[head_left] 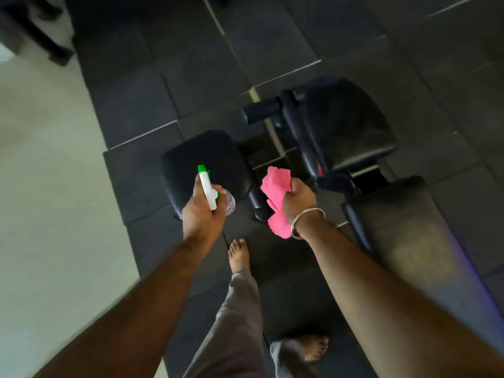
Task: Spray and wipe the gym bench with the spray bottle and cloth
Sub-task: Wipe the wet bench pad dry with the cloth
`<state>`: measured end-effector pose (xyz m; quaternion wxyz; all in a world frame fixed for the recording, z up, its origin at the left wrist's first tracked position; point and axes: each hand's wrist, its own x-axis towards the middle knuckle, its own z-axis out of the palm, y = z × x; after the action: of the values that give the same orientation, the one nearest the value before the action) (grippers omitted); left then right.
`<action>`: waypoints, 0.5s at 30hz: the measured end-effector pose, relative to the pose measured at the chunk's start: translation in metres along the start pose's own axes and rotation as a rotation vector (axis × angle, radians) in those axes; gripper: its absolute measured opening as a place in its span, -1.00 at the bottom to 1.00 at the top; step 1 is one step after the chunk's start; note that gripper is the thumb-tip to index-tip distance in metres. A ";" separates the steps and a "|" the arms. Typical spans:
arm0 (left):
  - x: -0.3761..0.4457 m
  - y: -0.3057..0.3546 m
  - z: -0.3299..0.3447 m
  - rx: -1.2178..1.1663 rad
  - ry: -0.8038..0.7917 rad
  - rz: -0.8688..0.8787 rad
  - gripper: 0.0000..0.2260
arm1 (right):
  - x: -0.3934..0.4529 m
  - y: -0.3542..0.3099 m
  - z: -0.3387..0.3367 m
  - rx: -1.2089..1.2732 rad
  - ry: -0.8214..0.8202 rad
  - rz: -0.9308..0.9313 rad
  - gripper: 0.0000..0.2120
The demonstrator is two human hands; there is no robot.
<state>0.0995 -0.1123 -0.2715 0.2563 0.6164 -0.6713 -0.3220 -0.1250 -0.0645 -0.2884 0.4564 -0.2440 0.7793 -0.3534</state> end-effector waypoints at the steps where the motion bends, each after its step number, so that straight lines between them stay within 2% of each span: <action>1: 0.010 -0.018 -0.010 0.017 0.015 -0.037 -0.67 | 0.012 -0.011 0.021 -0.045 -0.009 -0.018 -0.72; 4: 0.042 -0.064 -0.031 0.056 0.067 -0.145 -0.63 | 0.047 -0.041 0.072 -0.198 0.062 -0.139 -0.64; 6: 0.062 -0.082 -0.041 0.042 0.108 -0.198 -0.64 | 0.067 -0.055 0.101 -0.332 0.164 -0.292 -0.54; 8: 0.080 -0.093 -0.047 0.013 0.122 -0.235 -0.68 | 0.086 -0.060 0.129 -0.447 0.164 -0.456 -0.50; 11: 0.103 -0.105 -0.046 -0.042 0.144 -0.244 -0.67 | 0.112 -0.050 0.172 -0.681 -0.069 -0.533 -0.50; 15: 0.129 -0.115 -0.037 -0.086 0.142 -0.276 -0.60 | 0.132 -0.008 0.226 -1.003 -0.475 -0.392 -0.38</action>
<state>0.1890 -0.2480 -0.3403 0.2826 0.7124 -0.5460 -0.3384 0.0139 -0.2365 -0.4292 0.3736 -0.6420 0.6681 0.0451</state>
